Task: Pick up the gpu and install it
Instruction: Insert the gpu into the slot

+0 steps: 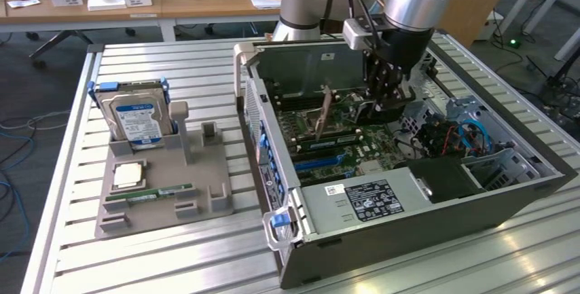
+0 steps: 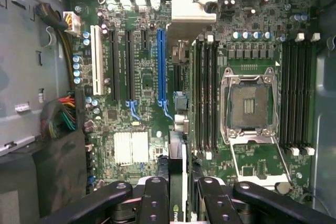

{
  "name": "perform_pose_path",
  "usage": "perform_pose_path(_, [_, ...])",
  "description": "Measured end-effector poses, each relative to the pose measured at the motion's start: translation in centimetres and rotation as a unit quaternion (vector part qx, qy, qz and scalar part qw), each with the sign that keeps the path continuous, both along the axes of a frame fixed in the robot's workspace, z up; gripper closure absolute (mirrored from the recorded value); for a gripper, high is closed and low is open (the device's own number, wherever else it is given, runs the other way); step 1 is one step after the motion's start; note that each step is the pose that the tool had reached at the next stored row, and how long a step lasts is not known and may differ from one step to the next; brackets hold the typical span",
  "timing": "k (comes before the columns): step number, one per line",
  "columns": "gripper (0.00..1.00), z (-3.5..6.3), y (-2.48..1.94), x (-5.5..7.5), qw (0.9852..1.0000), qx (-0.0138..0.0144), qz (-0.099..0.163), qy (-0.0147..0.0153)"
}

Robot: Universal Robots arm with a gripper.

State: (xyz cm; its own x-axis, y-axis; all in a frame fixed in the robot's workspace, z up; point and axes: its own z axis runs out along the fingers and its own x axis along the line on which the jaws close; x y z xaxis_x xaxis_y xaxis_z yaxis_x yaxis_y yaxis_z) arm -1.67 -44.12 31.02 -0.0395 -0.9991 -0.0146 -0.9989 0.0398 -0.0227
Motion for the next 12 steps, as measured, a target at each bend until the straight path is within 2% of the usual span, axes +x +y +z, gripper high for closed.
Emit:
perform_pose_path(7, [0.74, -0.94, -0.14, -0.56, 1.0, -0.0001, 0.0, 0.0])
perform_pose_path(12, [0.74, -0.99, -0.14, -0.66, 1.0, -0.0001, 0.0, 0.0])
